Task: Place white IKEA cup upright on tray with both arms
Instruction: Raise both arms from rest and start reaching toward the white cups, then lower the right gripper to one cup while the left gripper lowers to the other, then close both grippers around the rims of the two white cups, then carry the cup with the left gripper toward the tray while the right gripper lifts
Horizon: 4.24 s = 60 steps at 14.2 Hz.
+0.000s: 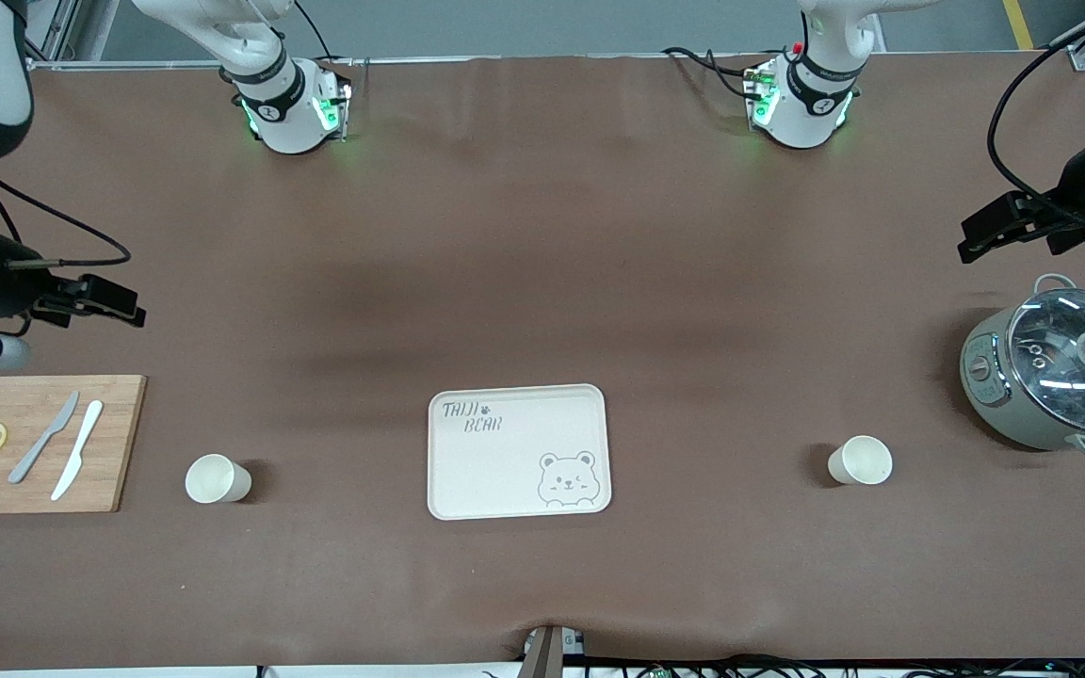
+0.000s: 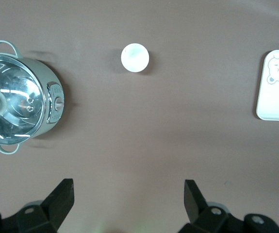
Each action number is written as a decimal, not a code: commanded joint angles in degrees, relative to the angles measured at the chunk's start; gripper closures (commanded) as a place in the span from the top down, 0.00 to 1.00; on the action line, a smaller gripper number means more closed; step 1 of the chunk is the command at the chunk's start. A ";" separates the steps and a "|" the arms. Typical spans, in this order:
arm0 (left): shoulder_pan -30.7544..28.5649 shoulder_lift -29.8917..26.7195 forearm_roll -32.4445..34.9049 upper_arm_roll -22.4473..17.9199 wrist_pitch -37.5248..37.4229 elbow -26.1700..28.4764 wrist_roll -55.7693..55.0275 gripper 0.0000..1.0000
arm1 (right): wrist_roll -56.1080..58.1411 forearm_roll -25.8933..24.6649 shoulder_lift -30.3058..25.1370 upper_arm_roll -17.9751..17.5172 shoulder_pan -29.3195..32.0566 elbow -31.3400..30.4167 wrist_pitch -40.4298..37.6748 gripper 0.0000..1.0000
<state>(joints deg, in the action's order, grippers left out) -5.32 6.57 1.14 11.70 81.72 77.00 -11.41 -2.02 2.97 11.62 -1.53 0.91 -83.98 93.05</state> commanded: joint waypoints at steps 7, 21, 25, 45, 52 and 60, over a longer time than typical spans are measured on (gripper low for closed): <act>-0.48 6.70 2.37 0.25 3.52 0.17 0.86 1.00 | -0.09 -1.13 9.90 0.21 1.46 -0.74 11.97 1.00; -2.50 24.97 5.62 0.25 24.43 0.26 5.78 1.00 | 5.54 -0.42 23.52 0.21 4.71 -0.13 29.56 1.00; -2.59 30.69 7.82 0.25 30.94 0.26 5.87 1.00 | 5.45 -0.60 25.38 0.21 4.27 1.10 31.14 1.00; -4.61 39.58 7.56 0.25 44.93 3.69 7.98 0.51 | 5.80 -0.95 34.43 0.30 4.19 2.77 42.39 1.00; -4.79 39.58 8.00 0.25 45.02 3.69 8.16 0.00 | 5.89 -1.21 35.40 0.30 4.28 2.77 43.54 1.00; -2.69 39.05 7.30 1.04 45.02 2.72 8.61 0.00 | 5.89 -1.39 36.01 0.30 3.75 2.77 43.45 0.31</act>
<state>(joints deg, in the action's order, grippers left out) -9.15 46.79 7.96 12.31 126.54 79.52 -1.16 3.70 2.32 46.61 -0.92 4.70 -82.67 136.50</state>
